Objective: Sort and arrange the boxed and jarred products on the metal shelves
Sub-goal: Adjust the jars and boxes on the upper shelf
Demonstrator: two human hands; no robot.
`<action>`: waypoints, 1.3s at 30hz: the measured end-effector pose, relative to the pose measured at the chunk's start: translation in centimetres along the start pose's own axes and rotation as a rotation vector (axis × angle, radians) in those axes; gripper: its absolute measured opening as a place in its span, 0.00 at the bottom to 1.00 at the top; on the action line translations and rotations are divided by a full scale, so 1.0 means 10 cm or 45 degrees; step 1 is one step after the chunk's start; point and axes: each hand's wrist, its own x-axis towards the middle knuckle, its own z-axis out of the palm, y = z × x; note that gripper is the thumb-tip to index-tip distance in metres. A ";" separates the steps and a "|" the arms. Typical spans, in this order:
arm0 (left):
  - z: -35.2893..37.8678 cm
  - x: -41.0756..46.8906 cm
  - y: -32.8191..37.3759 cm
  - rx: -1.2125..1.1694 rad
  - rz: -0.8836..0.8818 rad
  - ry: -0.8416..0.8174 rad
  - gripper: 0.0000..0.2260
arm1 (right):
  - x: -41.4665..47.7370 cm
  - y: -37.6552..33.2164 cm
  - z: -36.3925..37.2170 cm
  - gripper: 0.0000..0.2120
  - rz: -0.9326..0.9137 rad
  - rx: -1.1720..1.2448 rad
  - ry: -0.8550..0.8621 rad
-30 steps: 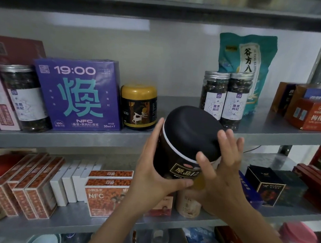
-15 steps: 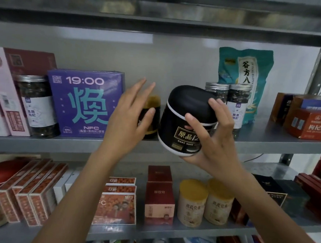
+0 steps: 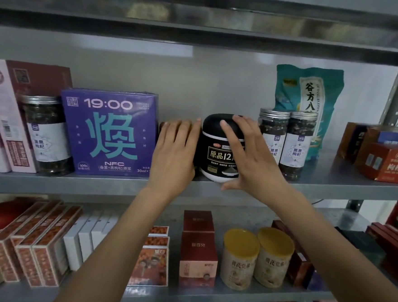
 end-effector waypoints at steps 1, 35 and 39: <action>0.00 0.00 0.00 0.001 0.001 -0.003 0.36 | 0.03 0.01 0.01 0.67 0.015 0.005 -0.037; 0.10 -0.02 0.60 -0.360 0.169 -0.279 0.51 | -0.47 0.01 -0.34 0.20 0.440 0.873 0.988; -0.07 -0.33 0.85 -1.427 -0.020 -0.558 0.46 | -0.55 -0.14 -0.57 0.18 0.719 1.317 0.950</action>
